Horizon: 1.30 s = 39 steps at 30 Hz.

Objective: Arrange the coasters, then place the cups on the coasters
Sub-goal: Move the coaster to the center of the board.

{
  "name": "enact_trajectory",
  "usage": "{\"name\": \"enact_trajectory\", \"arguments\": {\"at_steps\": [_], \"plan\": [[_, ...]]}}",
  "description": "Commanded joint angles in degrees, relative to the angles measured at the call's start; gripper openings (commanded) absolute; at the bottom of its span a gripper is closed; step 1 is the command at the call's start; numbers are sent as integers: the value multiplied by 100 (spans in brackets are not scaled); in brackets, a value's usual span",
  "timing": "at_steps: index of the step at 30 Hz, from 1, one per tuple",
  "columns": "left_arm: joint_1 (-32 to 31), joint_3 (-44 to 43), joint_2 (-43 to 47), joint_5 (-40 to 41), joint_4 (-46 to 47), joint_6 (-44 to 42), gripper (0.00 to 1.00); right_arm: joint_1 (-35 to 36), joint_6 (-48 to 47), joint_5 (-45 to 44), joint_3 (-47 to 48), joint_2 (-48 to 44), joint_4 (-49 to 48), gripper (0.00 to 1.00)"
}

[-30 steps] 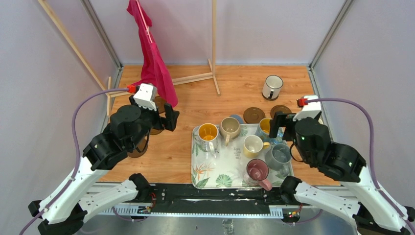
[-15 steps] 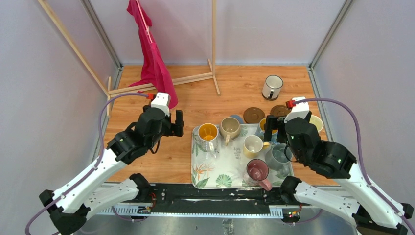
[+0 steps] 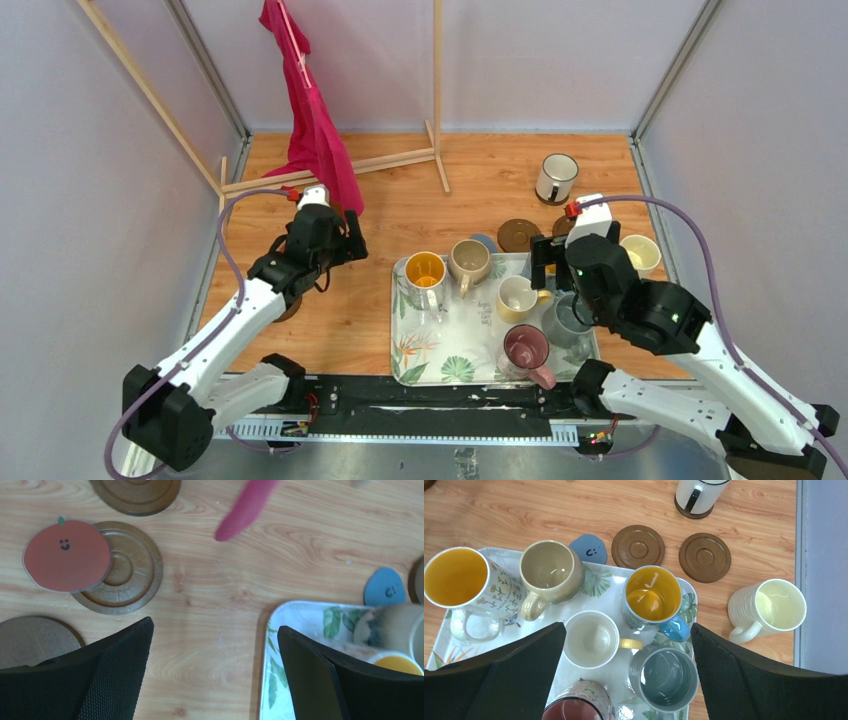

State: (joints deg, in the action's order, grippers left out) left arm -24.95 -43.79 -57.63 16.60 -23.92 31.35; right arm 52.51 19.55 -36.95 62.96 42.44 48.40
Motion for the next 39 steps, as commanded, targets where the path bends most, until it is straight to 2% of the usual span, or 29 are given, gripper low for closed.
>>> {"name": "enact_trajectory", "arguments": {"at_steps": [1, 5, 8, 23, 39], "plan": [[686, 212, -401, -616, 685, 470, 100, 75, -308, 110, 250, 268, -52, 100], [1144, 202, -919, -974, 1001, 695, 100, 67, -474, 169, 489, 575, -65, 100], [1235, 134, -1271, -1041, 1126, 740, 100, 54, -564, 254, 624, 806, -80, 100], [1435, -329, -2875, -359, 1361, 404, 100, -186, -645, 579, 586, 1207, -331, 100], [1868, -1151, -3625, 125, 1096, 368, 100, -394, -932, 645, 699, 1473, -380, 100]]}}
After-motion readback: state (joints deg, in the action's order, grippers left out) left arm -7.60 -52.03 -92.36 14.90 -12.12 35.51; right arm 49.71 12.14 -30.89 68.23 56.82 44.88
